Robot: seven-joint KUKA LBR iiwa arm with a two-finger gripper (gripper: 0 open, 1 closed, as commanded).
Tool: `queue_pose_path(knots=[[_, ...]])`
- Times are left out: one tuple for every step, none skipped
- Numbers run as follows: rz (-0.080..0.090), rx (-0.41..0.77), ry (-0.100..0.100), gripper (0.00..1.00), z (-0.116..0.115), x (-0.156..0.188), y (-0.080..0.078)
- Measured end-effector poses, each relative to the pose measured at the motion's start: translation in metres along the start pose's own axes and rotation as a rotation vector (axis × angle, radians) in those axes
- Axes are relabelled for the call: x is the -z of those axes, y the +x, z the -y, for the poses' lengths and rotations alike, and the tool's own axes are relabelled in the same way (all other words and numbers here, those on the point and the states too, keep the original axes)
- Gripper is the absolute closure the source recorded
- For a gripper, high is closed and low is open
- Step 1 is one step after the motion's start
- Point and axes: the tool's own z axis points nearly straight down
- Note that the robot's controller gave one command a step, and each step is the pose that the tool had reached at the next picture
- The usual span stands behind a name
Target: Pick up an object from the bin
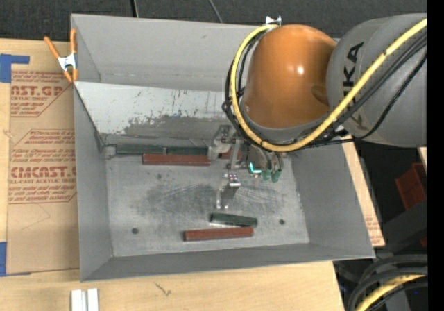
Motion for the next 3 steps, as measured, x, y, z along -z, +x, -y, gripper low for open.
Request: queue_pose_path(knots=[[0.008, -0.002, -0.001, 0.00, 0.001, 0.004, -0.002], [0.013, 0.053, -0.001, 0.00, 0.006, -0.050, 0.013], [0.009, 0.184, 0.000, 0.00, 0.006, -0.101, 0.016]])
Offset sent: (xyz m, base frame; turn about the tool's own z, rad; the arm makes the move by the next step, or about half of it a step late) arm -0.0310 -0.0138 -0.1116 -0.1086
